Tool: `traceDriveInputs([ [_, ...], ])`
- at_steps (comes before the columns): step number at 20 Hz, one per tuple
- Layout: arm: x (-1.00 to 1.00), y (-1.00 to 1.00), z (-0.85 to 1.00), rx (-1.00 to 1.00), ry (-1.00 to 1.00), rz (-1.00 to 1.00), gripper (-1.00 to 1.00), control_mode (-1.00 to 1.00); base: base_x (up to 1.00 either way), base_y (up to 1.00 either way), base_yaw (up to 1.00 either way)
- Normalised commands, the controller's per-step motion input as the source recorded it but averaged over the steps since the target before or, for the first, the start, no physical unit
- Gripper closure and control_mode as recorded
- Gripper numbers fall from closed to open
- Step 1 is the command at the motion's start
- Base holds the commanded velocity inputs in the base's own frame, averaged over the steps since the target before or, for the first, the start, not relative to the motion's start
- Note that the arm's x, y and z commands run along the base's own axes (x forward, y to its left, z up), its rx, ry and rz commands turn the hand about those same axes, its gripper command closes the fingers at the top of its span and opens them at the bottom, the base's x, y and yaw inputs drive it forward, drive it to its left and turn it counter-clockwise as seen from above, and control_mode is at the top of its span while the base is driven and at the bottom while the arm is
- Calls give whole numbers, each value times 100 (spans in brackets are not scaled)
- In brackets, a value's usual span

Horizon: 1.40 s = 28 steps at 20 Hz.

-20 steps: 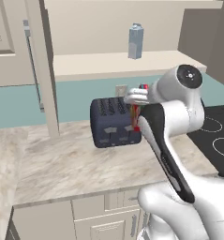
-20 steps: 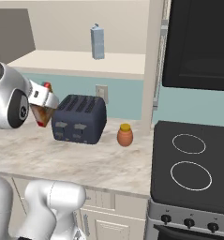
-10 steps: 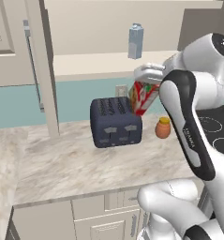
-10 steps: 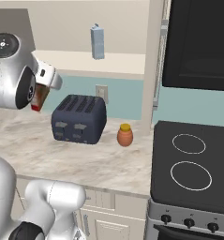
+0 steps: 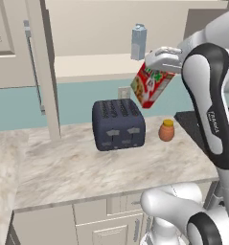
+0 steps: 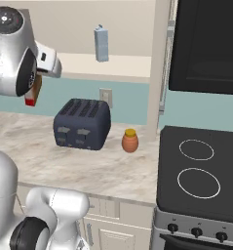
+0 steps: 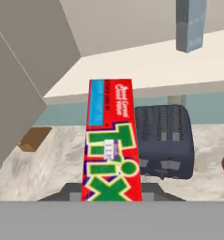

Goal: Pick the cereal and boxed food from the counter and place them in the cabinets closest to them.

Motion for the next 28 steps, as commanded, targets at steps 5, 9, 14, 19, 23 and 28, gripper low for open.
traceDriveInputs([
  [5, -4, 4, 3, -5, -3, 1, 100, -100, 0, 0, 0],
  [9, -13, 7, 15, -10, -16, 0, 100, -100, 0, 0, 0],
  [14, -3, 7, 22, -10, -19, -1, 100, -100, 0, 0, 0],
  [19, 0, 8, 1, -7, -4, 0, 100, -100, 0, 0, 0],
  [23, 8, 0, 7, -5, -5, -1, 100, -100, 0, 0, 0],
  [28, 21, 0, 16, -1, -1, -5, 100, -100, 0, 0, 0],
])
